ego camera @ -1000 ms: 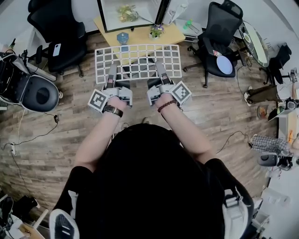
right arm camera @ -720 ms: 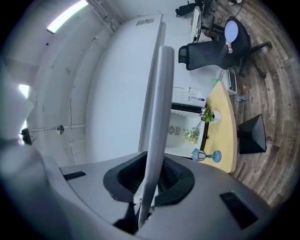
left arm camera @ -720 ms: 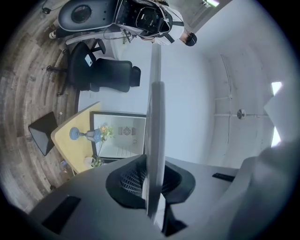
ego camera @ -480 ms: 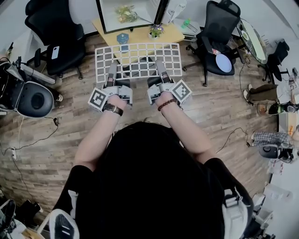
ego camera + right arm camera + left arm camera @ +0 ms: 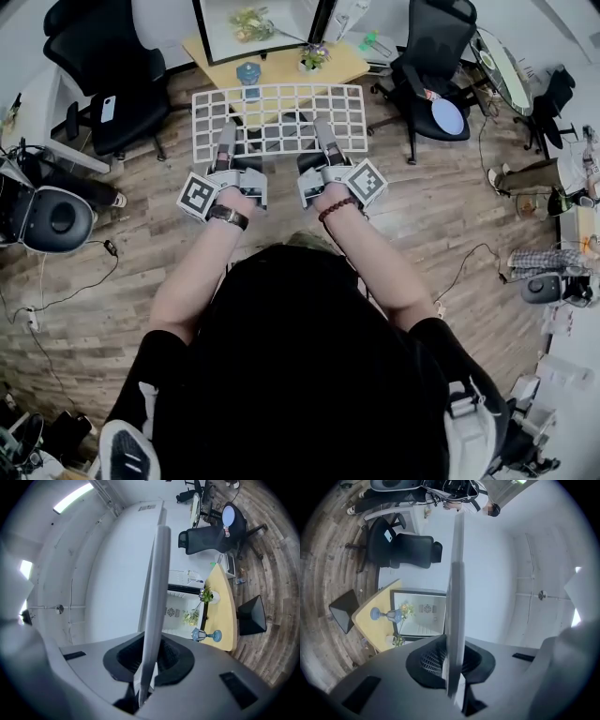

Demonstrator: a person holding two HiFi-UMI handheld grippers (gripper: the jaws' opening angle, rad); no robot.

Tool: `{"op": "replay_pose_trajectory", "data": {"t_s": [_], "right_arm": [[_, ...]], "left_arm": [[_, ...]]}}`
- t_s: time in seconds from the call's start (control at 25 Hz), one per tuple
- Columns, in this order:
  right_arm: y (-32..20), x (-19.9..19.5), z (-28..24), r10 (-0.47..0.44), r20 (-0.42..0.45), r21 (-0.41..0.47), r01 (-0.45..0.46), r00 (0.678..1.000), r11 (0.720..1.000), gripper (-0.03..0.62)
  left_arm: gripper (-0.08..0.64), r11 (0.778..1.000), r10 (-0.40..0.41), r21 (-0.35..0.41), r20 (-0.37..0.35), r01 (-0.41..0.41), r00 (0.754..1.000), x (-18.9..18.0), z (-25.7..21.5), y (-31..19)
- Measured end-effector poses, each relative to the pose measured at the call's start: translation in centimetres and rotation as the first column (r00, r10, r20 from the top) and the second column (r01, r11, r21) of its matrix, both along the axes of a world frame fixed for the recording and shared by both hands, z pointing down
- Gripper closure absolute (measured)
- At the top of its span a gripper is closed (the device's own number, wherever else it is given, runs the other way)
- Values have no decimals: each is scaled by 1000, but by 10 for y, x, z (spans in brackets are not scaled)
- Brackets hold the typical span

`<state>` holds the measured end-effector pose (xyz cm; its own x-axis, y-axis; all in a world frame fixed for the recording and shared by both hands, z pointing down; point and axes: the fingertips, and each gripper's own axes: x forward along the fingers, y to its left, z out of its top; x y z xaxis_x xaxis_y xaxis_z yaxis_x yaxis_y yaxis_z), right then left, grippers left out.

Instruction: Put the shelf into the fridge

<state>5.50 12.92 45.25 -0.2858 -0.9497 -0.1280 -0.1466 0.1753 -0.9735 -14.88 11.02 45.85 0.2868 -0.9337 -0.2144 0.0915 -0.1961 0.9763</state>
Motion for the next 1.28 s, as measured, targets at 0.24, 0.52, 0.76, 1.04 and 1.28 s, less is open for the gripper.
{"op": "replay_pose_trajectory", "data": {"t_s": [0.24, 0.52, 0.76, 1.04, 1.28], "right_arm": [[5, -11, 3, 11, 5, -4, -11, 1000, 1000, 551], [-9, -11, 6, 4, 19, 0, -4, 1000, 1000, 552], [-36, -9, 9, -14, 22, -5, 14, 1000, 1000, 552], [-72, 3, 11, -30, 20, -6, 30, 999, 1000, 551], [-105, 10, 17, -50, 23, -29, 51, 998, 998, 549]], "left_arm": [[523, 1000, 10, 2, 1, -10, 1000, -11, 1, 0], [523, 1000, -1, -11, 0, 1, 1000, -11, 7, -8], [523, 1000, -15, -14, 9, 15, 1000, -10, 9, -34], [523, 1000, -26, -17, 9, 27, 1000, 2, 11, -66], [523, 999, -42, -29, 16, 43, 999, 9, 14, -97]]}}
